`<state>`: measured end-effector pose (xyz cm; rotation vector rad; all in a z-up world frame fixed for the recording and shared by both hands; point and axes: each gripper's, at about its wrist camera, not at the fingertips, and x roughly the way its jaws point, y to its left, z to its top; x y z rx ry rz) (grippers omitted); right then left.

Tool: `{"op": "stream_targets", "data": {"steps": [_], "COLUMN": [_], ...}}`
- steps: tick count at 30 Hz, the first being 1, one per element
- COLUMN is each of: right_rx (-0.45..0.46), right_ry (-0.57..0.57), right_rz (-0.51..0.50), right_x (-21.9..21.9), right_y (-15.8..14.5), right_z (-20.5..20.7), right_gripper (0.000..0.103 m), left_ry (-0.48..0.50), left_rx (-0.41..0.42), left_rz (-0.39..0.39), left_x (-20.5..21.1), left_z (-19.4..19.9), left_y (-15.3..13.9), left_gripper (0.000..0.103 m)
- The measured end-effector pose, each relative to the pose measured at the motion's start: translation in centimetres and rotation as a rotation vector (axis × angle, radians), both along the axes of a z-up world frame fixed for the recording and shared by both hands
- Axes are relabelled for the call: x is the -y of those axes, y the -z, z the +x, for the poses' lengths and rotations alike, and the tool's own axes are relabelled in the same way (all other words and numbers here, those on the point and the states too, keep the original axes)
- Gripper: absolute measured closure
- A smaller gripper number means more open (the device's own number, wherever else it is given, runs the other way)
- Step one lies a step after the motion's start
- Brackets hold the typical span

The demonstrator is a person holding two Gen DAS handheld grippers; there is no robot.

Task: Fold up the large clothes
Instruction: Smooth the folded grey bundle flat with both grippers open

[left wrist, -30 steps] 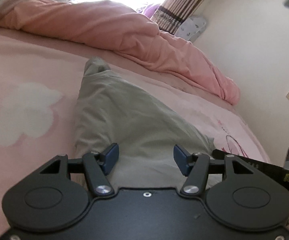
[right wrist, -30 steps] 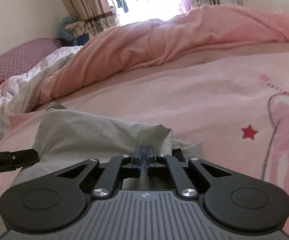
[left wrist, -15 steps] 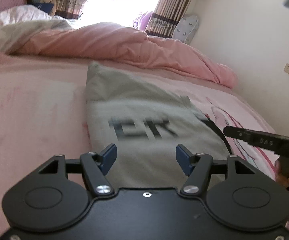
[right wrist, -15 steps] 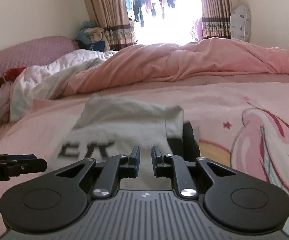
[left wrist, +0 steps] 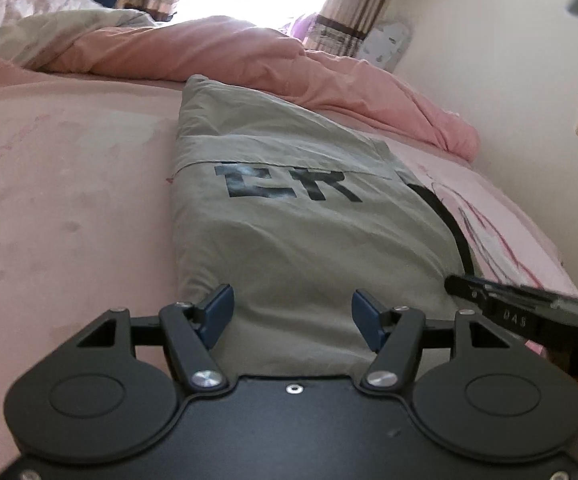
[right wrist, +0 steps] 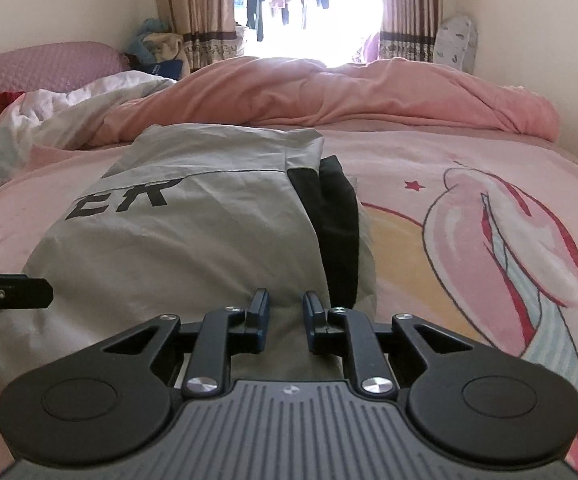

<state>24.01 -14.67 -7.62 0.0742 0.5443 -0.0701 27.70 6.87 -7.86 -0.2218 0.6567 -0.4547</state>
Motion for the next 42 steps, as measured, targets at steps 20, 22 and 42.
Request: {"op": "stream_targets", "data": {"steps": [20, 22, 42], "right_rx": [-0.008, -0.009, 0.031], "right_ry": [0.006, 0.006, 0.042], "right_rz": [0.014, 0.017, 0.031], "right_x": [-1.4, -1.4, -2.0], "right_y": [2.1, 2.1, -2.6], "right_z": [-6.0, -6.1, -10.7], "right_gripper": [0.078, 0.078, 0.033], "left_ry": [-0.043, -0.037, -0.084], "left_rx": [0.033, 0.046, 0.006], "left_rz": [0.165, 0.183, 0.131], "left_x": [2.4, 2.6, 2.1], "left_z": [-5.7, -5.7, -9.6], "left_y": [1.6, 1.7, -2.9], "left_gripper": [0.04, 0.04, 0.014]}}
